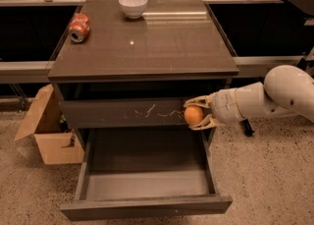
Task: Pick orange from middle drawer and place on counter
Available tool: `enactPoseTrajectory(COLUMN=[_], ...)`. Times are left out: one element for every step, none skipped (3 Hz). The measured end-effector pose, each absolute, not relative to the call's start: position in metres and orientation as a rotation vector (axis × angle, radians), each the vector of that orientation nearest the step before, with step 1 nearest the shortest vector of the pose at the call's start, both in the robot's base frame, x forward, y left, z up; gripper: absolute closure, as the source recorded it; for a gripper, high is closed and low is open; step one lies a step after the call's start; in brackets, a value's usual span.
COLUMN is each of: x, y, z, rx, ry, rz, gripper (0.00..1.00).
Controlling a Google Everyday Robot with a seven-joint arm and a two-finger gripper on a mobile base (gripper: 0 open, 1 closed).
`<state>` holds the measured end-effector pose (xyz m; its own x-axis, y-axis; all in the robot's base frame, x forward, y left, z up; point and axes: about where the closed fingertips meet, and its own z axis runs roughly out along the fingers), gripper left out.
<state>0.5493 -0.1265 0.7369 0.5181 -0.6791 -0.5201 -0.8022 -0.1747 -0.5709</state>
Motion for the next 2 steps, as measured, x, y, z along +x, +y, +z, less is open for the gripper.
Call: enactPoseTrajectory(x=[0.549, 0.557], y=[-0.127, -0.129], z=[0.737, 0.755], rx=[-1.912, -1.907], ry=[1.216, 1.192], rz=[0.183, 0.166], gripper=[1.0, 1.0])
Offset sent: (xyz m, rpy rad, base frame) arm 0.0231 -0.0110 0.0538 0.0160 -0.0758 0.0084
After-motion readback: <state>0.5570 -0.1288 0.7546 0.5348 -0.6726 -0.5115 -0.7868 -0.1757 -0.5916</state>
